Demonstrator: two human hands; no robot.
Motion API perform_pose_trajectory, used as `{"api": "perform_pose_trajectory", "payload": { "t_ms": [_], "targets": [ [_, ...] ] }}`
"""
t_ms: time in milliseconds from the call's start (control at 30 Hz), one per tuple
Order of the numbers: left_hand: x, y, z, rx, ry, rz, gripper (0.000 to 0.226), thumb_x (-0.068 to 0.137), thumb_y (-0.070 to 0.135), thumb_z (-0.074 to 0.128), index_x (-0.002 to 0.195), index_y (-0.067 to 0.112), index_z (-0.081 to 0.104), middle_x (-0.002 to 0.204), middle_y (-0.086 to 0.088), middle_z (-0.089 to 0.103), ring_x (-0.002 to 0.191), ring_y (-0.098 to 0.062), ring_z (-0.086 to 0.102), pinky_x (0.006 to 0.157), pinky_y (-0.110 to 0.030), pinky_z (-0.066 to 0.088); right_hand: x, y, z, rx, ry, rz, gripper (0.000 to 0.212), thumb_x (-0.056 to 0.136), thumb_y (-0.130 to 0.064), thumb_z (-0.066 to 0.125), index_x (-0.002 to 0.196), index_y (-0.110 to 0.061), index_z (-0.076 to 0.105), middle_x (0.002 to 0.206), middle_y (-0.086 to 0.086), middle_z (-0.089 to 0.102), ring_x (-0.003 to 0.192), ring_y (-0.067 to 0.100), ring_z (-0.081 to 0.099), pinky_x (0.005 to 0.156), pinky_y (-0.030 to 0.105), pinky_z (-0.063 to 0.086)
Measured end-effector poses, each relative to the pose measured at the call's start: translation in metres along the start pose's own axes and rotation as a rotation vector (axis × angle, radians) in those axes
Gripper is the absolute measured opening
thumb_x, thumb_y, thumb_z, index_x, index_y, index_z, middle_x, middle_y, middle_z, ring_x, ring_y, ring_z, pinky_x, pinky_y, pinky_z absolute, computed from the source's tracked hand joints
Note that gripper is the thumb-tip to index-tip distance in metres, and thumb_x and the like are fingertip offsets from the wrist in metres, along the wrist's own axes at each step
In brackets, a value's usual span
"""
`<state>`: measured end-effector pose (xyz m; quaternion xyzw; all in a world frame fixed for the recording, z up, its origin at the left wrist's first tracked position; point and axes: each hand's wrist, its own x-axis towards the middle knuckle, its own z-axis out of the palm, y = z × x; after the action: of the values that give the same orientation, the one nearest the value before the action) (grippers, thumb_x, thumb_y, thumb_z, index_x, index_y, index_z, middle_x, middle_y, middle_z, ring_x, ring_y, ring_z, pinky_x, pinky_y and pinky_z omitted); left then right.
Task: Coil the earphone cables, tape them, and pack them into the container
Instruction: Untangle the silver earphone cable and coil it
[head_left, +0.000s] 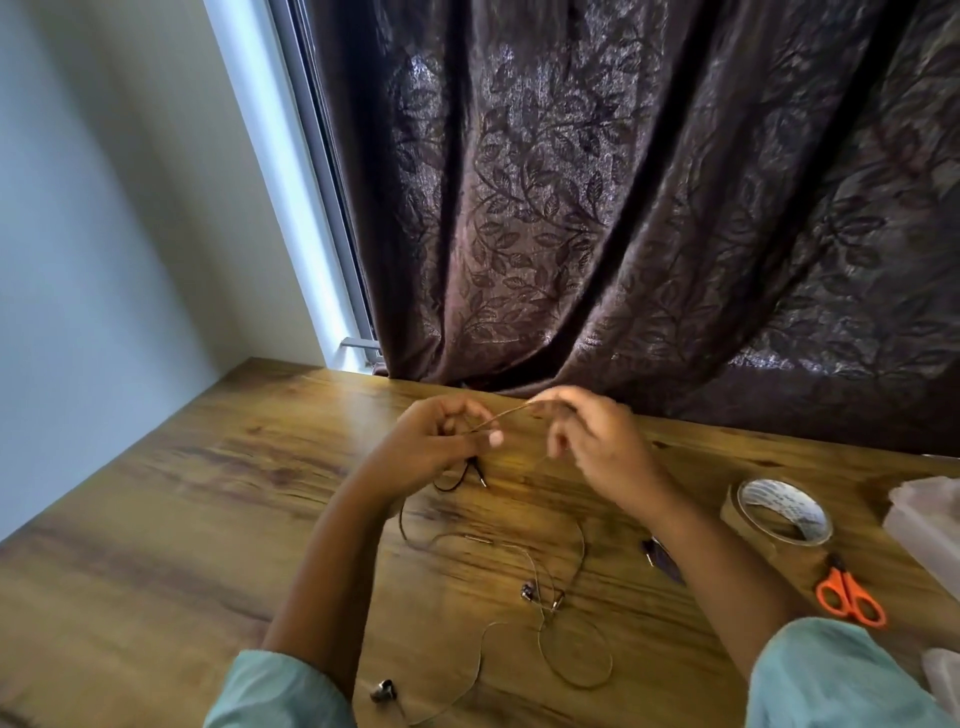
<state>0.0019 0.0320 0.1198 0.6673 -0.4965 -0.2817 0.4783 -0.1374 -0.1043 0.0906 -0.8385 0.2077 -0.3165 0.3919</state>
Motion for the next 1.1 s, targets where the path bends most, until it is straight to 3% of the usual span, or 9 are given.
{"api": "perform_pose_trajectory", "payload": {
  "t_ms": [133,233,333,433,567,633,867,967,1100],
  "targets": [
    [-0.016,-0.043,-0.031,0.064,0.118,-0.165,0.029,0.087,0.025,0.062,0.087,-0.004,0.063,0.057,0.009,0.044,0.049,-0.001,0.038,0.047,-0.013,0.031,0.009,0.031,-0.034,0.301,0.337,0.472,0.029,0.103,-0.018,0.036,0.107,-0.006,0.061,0.056,0.002,0.051,0.039,0.006,0.038,0.039,0.021,0.029],
    [-0.025,-0.06,-0.042,0.043,0.176,-0.194,0.022,0.09,0.027,0.059,0.085,0.007,0.066,0.053,0.012,0.041,0.055,-0.008,0.035,0.049,-0.019,0.029,0.005,0.046,-0.042,0.22,0.093,0.665,0.027,0.1,-0.012,0.042,0.123,-0.014,0.056,0.085,0.004,0.064,0.056,0.007,0.049,0.045,0.02,0.038],
    [-0.016,-0.052,-0.029,0.047,0.136,-0.113,0.024,0.091,0.027,0.057,0.086,0.004,0.063,0.061,0.004,0.041,0.054,-0.005,0.037,0.049,-0.014,0.032,-0.005,0.041,-0.021,-0.134,-0.256,0.519,0.06,0.088,-0.014,0.064,0.141,-0.026,0.039,0.139,0.004,0.046,0.112,0.017,0.051,0.085,0.031,0.046],
    [0.001,-0.033,-0.004,0.099,0.043,-0.005,0.02,0.09,0.033,0.06,0.08,0.016,0.065,0.072,-0.005,0.054,0.064,-0.008,0.051,0.061,-0.02,0.041,-0.01,0.02,0.012,-0.219,-0.391,0.276,0.076,0.08,-0.027,0.073,0.144,-0.033,0.033,0.15,-0.002,0.037,0.135,0.017,0.037,0.11,0.034,0.034],
    [0.014,-0.025,0.016,0.048,0.022,0.049,0.016,0.088,0.027,0.062,0.079,0.014,0.063,0.067,-0.009,0.062,0.062,-0.013,0.055,0.06,-0.02,0.043,-0.005,0.007,0.037,0.12,-0.324,0.161,0.012,0.094,-0.026,0.054,0.092,-0.031,0.064,0.08,-0.007,0.067,0.076,0.006,0.062,0.077,0.04,0.052],
    [0.013,-0.026,0.012,-0.014,0.055,0.046,0.015,0.09,0.018,0.061,0.075,0.016,0.06,0.059,0.002,0.049,0.051,-0.005,0.042,0.049,-0.013,0.034,-0.001,0.01,0.028,0.137,-0.177,0.182,0.028,0.1,-0.02,0.044,0.079,-0.024,0.063,0.056,-0.006,0.054,0.051,0.004,0.049,0.056,0.031,0.043],
    [-0.011,-0.062,-0.02,-0.059,0.095,-0.099,0.021,0.093,0.02,0.055,0.089,-0.001,0.059,0.053,0.015,0.04,0.044,0.001,0.031,0.042,-0.01,0.028,0.013,0.051,-0.03,0.287,0.286,0.5,0.026,0.102,-0.018,0.039,0.101,-0.01,0.063,0.071,0.003,0.053,0.058,0.01,0.046,0.058,0.027,0.043],
    [-0.007,-0.058,-0.018,-0.02,0.075,-0.068,0.02,0.094,0.02,0.054,0.082,0.006,0.06,0.055,0.016,0.042,0.044,0.003,0.035,0.044,-0.008,0.029,0.005,0.045,-0.025,-0.133,0.043,0.41,0.051,0.09,-0.01,0.059,0.137,-0.025,0.046,0.13,0.003,0.048,0.112,0.018,0.05,0.092,0.032,0.044],
    [0.008,-0.044,0.003,0.063,0.036,0.021,0.019,0.091,0.023,0.059,0.073,0.019,0.063,0.064,0.011,0.056,0.059,-0.003,0.05,0.059,-0.018,0.04,-0.006,0.005,0.007,0.005,-0.406,0.183,0.085,0.077,-0.013,0.075,0.143,-0.043,0.03,0.134,-0.014,0.041,0.124,0.003,0.041,0.091,0.015,0.038]
  ]
}}
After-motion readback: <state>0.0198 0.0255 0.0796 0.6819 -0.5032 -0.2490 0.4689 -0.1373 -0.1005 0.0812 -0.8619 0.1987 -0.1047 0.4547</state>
